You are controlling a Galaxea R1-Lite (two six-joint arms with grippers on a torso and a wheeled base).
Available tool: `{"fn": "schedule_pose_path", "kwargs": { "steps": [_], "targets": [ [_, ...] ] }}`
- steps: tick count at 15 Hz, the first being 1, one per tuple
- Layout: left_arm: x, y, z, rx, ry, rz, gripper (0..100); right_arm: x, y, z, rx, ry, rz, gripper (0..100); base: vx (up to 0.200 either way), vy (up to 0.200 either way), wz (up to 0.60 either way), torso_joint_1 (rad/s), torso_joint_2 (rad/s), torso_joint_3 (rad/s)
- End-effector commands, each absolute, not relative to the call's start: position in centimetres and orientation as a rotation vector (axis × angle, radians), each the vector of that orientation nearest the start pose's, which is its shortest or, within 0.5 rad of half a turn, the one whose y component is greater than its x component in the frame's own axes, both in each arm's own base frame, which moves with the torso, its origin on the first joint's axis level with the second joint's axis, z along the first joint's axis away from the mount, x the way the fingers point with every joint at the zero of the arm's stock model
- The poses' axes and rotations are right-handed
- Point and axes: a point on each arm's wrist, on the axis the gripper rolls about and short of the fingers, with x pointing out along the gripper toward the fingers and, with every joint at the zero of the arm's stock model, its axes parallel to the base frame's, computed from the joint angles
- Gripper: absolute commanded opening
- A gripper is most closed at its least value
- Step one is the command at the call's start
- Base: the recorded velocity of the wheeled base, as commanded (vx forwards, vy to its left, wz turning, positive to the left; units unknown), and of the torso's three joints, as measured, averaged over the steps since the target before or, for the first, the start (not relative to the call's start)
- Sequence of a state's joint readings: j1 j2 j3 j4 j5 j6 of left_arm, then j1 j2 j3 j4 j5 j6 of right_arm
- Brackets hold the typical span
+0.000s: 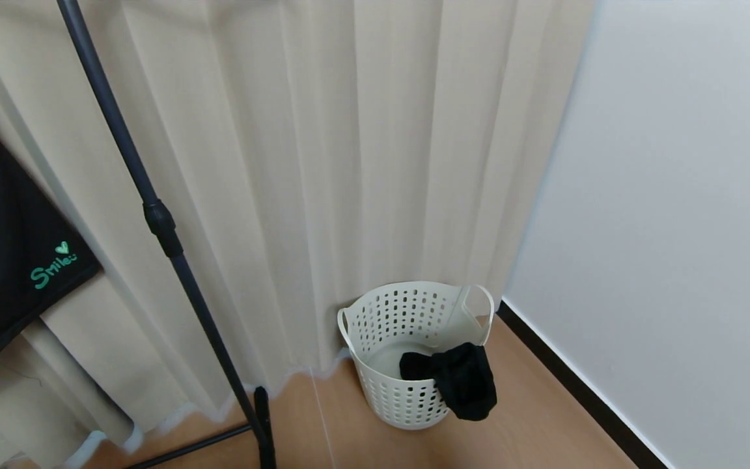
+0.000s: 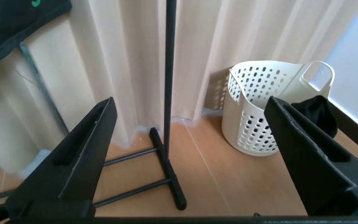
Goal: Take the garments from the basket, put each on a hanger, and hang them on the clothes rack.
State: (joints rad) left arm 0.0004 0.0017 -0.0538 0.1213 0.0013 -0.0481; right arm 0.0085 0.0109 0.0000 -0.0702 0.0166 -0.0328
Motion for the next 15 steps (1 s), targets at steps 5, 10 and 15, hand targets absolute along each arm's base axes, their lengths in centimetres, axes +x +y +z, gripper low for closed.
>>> {"fn": "schedule_pose_path", "kwargs": {
  "steps": [5, 10, 15],
  "targets": [
    [-2.72, 0.00, 7.79, -0.054, 0.069, 0.006, 100, -2.24, 0.01, 8.43, -0.028, -0.075, 0.019, 100, 0.000, 0.000, 0.00, 0.002, 0.00, -0.186],
    [-2.72, 0.00, 7.79, -0.051, 0.069, 0.005, 100, -2.24, 0.01, 8.45, -0.028, -0.077, 0.019, 100, 0.000, 0.000, 0.00, 0.005, 0.00, -0.197],
    [-2.71, 0.00, 7.79, -0.051, 0.070, 0.005, 100, -2.24, 0.02, 8.39, -0.040, -0.071, 0.023, 100, 0.000, 0.000, 0.00, 0.004, 0.00, -0.202]
  ]
}}
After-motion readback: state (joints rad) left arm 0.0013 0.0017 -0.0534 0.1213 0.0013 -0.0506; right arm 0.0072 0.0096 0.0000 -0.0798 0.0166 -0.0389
